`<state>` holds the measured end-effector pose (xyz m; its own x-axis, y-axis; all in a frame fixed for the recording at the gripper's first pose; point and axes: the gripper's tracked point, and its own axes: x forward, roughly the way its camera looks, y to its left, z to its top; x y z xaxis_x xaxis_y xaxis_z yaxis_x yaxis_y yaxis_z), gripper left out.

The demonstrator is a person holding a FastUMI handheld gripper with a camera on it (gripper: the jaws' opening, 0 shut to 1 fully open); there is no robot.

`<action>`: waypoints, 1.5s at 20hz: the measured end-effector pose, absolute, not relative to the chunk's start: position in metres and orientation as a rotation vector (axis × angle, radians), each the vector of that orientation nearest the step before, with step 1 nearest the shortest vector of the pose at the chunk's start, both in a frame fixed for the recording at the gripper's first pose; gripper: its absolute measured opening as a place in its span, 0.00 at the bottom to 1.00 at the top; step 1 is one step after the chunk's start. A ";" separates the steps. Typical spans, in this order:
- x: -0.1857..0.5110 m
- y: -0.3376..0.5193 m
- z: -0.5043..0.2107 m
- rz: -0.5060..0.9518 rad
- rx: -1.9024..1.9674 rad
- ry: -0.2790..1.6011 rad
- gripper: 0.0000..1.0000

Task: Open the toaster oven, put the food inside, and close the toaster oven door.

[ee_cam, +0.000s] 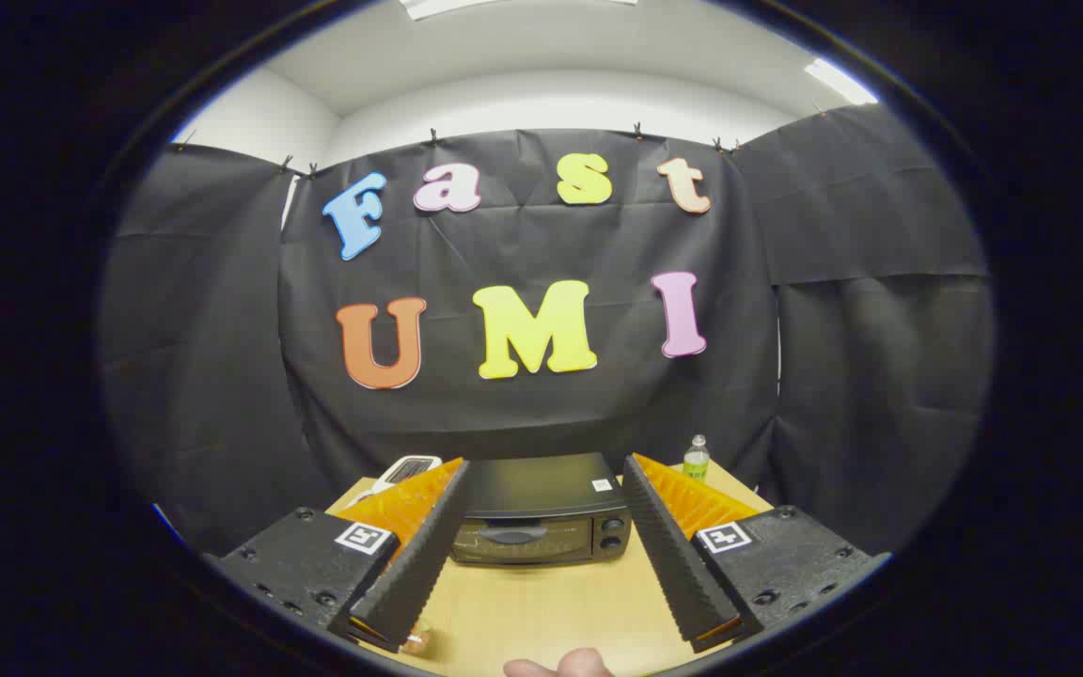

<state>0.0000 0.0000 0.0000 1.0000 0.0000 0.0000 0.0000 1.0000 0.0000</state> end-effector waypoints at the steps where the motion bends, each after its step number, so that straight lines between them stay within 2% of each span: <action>1: 0.000 -0.001 0.001 0.000 -0.004 -0.001 1.00; 30: 0.006 -0.007 -0.004 0.010 -0.005 0.022 1.00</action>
